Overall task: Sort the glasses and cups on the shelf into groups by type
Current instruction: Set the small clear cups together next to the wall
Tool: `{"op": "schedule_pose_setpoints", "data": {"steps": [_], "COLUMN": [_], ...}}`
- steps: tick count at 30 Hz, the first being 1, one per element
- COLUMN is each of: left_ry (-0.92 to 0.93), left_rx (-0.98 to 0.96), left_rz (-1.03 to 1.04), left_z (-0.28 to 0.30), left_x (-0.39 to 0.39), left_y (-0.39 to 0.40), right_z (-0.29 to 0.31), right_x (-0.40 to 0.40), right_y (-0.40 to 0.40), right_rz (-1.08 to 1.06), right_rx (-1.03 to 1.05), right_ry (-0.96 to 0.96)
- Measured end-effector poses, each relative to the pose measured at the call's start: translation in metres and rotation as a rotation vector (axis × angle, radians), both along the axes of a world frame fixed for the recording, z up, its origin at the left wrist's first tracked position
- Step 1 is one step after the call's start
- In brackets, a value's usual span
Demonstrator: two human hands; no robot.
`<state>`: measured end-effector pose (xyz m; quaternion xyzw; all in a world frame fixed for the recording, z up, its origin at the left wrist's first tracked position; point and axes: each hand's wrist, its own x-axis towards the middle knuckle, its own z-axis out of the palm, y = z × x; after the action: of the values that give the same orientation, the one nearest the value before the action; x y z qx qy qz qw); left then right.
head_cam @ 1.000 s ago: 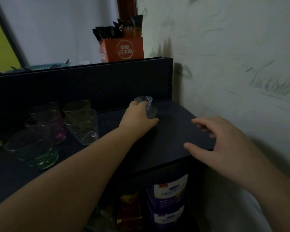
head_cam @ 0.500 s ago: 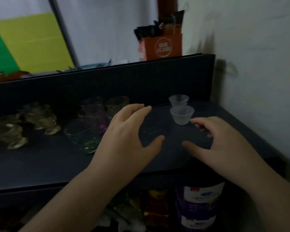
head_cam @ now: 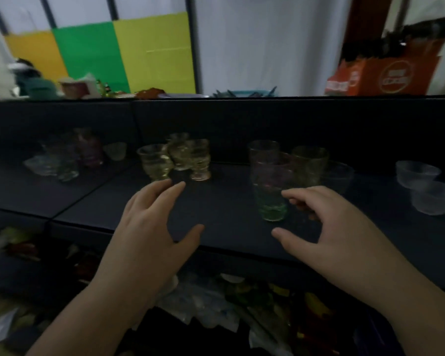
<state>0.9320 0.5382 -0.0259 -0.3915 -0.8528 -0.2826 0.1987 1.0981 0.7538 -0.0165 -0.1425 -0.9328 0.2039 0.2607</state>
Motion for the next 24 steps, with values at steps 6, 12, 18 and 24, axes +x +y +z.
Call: {"op": "schedule_pose_setpoints", "data": {"steps": [6,12,18,24], "left_ry": [-0.063,-0.048,-0.058,0.018], "left_rx": [0.000,0.018,0.028,-0.004], "left_rz": [0.116,0.154,0.176,0.132], "left_z": [-0.006,-0.009,-0.013,-0.007], "left_x": [-0.065,-0.121,-0.167,-0.217], "left_y": [-0.094,-0.173,-0.209,-0.200], "right_z": [0.005,-0.002,-0.006,0.004], "right_x": [-0.079,-0.153,-0.221,-0.289], "right_y": [-0.075,-0.144,-0.193,-0.211], "right_rz": [0.067,0.119,0.204,0.235], "right_rx": [0.022,0.010,-0.008,0.030], "right_ry": [-0.043,-0.019,-0.041,0.001]}}
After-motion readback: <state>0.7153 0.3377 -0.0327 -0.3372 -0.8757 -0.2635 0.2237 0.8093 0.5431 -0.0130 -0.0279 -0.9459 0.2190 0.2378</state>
